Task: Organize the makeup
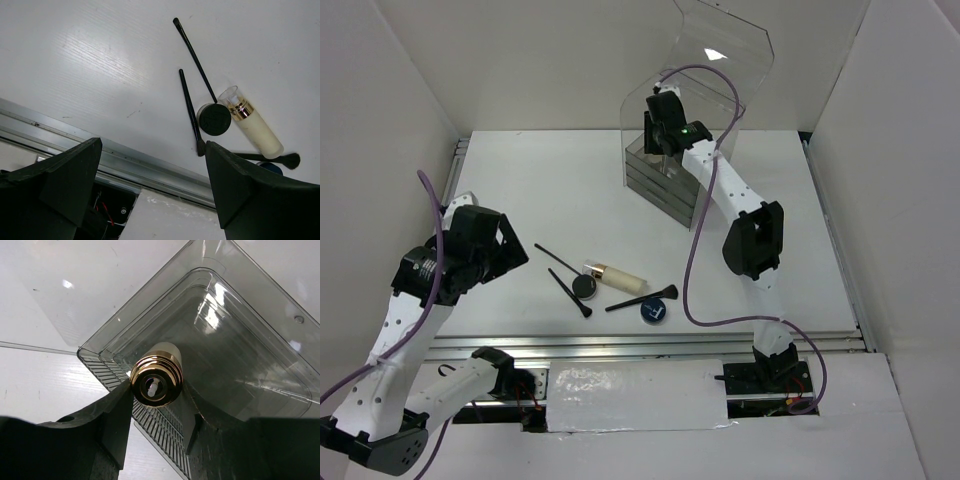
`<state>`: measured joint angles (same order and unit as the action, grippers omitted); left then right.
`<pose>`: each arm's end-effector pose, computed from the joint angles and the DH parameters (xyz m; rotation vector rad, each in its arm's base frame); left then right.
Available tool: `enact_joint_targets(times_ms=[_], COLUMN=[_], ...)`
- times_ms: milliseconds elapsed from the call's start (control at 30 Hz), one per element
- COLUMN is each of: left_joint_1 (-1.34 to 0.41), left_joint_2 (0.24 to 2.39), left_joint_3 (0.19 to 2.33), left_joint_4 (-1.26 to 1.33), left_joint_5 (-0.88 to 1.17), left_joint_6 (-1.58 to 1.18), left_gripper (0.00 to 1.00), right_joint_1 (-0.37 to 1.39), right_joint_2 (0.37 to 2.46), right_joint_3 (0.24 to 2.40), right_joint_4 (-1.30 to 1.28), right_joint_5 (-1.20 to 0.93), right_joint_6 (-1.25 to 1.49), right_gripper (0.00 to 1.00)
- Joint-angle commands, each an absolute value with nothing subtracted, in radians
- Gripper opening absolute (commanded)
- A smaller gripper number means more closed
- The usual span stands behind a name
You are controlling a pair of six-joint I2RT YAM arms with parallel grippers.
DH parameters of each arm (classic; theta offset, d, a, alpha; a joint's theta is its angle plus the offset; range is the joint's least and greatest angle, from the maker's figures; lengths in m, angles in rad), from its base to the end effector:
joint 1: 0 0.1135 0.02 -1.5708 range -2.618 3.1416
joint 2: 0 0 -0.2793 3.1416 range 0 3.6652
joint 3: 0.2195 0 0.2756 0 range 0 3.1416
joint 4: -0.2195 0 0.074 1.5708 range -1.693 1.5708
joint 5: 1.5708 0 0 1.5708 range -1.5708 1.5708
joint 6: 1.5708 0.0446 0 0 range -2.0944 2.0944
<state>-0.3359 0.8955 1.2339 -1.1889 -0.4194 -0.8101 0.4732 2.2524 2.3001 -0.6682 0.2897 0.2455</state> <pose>0.1522 -0.0339 0.3912 -0.7259 2.2121 -0.0588 0.5014 0.2424 0.3353 -0.0842 2.1617 0.0957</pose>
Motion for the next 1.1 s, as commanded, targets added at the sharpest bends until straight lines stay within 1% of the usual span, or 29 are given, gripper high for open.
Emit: enact_joint_targets(times_ms=[0, 67, 100, 133, 200, 233, 300, 333, 400, 433, 500, 567, 600, 833, 933, 1067], left_joint_1=[-0.331, -0.331, -0.330, -0.331, -0.331, -0.331, -0.331, -0.331, -0.330, -0.331, -0.331, -0.331, -0.330, -0.331, -0.331, -0.331], left_joint_2=[0.894, 0.893, 0.894, 0.893, 0.893, 0.893, 0.890, 0.891, 0.888, 0.887, 0.885, 0.879, 0.877, 0.867, 0.871, 0.888], left_joint_3=[1.230, 1.232, 1.233, 1.235, 1.238, 1.238, 1.236, 1.235, 1.230, 1.229, 1.226, 1.223, 1.221, 1.218, 1.216, 1.212], left_joint_4=[-1.172, -1.170, -1.172, -1.170, -1.170, -1.170, -1.169, -1.169, -1.167, -1.167, -1.164, -1.163, -1.161, -1.154, -1.152, -1.140], left_joint_5=[-0.419, -0.419, -0.417, -0.417, -0.419, -0.419, -0.420, -0.417, -0.416, -0.414, -0.407, -0.400, -0.397, -0.384, -0.376, -0.367], left_joint_6=[-0.792, -0.792, -0.792, -0.790, -0.788, -0.788, -0.787, -0.787, -0.785, -0.785, -0.785, -0.785, -0.784, -0.778, -0.778, -0.792], left_gripper=[0.97, 0.98, 0.98, 0.98, 0.98, 0.98, 0.98, 0.98, 0.98, 0.98, 0.98, 0.98, 0.98, 0.98, 0.99, 0.99], right_joint_1=[0.477, 0.479, 0.477, 0.477, 0.479, 0.477, 0.477, 0.477, 0.477, 0.474, 0.477, 0.477, 0.477, 0.480, 0.502, 0.596], right_joint_2=[2.263, 2.267, 2.267, 2.269, 2.267, 2.266, 2.261, 2.261, 2.255, 2.253, 2.244, 2.232, 2.229, 2.177, 2.094, 1.927], right_joint_3=[2.333, 2.327, 2.322, 2.321, 2.316, 2.315, 2.315, 2.315, 2.316, 2.321, 2.322, 2.322, 2.327, 2.368, 2.362, 2.286], right_joint_4=[-0.594, -0.594, -0.595, -0.595, -0.597, -0.594, -0.595, -0.594, -0.591, -0.591, -0.589, -0.581, -0.581, -0.600, -0.604, -0.656], right_joint_5=[0.282, 0.278, 0.278, 0.282, 0.284, 0.287, 0.288, 0.282, 0.278, 0.278, 0.278, 0.276, 0.276, 0.252, 0.238, 0.210], right_joint_6=[0.253, 0.252, 0.252, 0.252, 0.250, 0.250, 0.247, 0.244, 0.242, 0.242, 0.239, 0.233, 0.230, 0.233, 0.229, 0.192], right_gripper=[0.17, 0.18, 0.21, 0.28, 0.31, 0.36, 0.43, 0.49, 0.53, 0.61, 0.68, 0.78, 0.81, 0.83, 0.84, 0.85])
